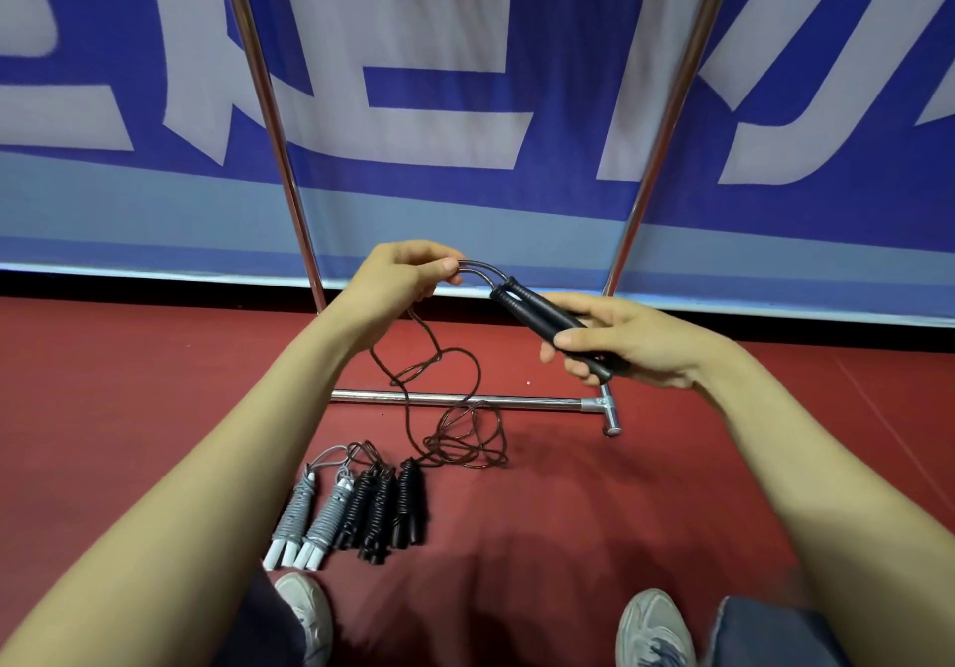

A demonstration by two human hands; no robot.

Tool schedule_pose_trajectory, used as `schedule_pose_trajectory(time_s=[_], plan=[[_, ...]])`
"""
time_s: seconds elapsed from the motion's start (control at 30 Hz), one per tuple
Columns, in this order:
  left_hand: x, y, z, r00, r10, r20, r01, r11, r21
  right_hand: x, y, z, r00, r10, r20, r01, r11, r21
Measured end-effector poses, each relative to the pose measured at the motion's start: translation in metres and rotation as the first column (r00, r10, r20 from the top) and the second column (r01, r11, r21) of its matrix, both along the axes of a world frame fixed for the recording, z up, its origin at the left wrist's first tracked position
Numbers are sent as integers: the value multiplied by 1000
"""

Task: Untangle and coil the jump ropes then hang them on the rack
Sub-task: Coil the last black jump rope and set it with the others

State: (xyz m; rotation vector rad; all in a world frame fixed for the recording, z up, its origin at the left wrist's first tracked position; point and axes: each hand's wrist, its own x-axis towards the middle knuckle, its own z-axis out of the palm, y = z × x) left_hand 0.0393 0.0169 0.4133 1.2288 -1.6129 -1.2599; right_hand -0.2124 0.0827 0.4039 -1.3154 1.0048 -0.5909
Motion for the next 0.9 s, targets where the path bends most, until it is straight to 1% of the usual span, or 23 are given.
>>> schedule_pose_trajectory(time_s=[0.03,0.07,0.1,0.13,0.17,0.2,0.23,0.27,0.3,0.33,0.37,0.4,0.43,0.47,0.5,0.53,0.57,0.63,0.7,0.73,0.8,0.87,0.9], plan=[[1,0,0,1000,15,8,-15,999,-33,0,-1,0,1000,-10,-17,10,1000,1],[1,0,1,998,38,41,-35,997,-72,0,-2,-1,998,-24,-65,23,1000,-15],[1,0,1,992,65,106,-52,991,-120,0,-3,-2,988,-41,-150,33,998,-61],[0,2,1,978,80,190,-48,985,-168,0,-5,-3,955,-76,-286,32,987,-156],[-4,4,1,959,90,270,-34,978,-207,0,-7,-4,884,-137,-447,4,958,-285],[-9,8,0,946,96,310,-25,974,-224,0,-11,-6,768,-231,-597,-50,908,-416],[-16,12,-2,951,95,293,-34,977,-209,1,-15,-9,630,-344,-696,-110,848,-519],[-24,18,-3,975,85,205,-57,989,-139,5,-18,-12,499,-464,-732,-149,786,-600],[-33,24,-2,994,70,82,-68,997,-32,11,-20,-13,406,-568,-716,-159,727,-668],[-41,31,-2,998,44,-43,-41,997,73,17,-23,-15,359,-644,-676,-140,678,-721],[-48,36,-2,991,6,-136,12,991,133,22,-25,-15,360,-690,-628,-92,643,-760],[-53,40,-5,983,-50,-178,76,987,143,24,-29,-18,404,-712,-574,-9,625,-781],[-56,43,-8,978,-113,-175,135,984,118,26,-32,-18,496,-711,-499,113,622,-774],[-58,45,-11,978,-164,-126,174,982,76,28,-34,-19,609,-691,-391,257,637,-727],[-59,44,-15,980,-193,-39,194,981,26,31,-35,-19,708,-660,-252,387,662,-642],[-58,45,-16,978,-203,51,204,979,-27,34,-35,-19,770,-631,-94,491,680,-545],[-58,44,-16,974,-194,116,203,977,-70,40,-35,-19,796,-602,62,562,697,-446],[-57,44,-16,969,-198,146,216,969,-118,53,-35,-18,776,-567,276,629,722,-287],[-60,48,-16,969,-196,152,222,959,-179,63,-38,-18,714,-580,392,675,720,-164],[-62,50,-18,977,-150,152,181,960,-214,66,-39,-18,677,-594,434,693,714,-103],[-66,53,-21,996,-3,85,24,968,-249,70,-40,-16,621,-611,491,698,716,9],[-66,50,-24,995,96,8,-91,960,-265,73,-39,-13,602,-611,515,680,729,70],[-65,48,-25,993,119,6,-112,952,-286,74,-39,-13,598,-610,520,674,733,85]])
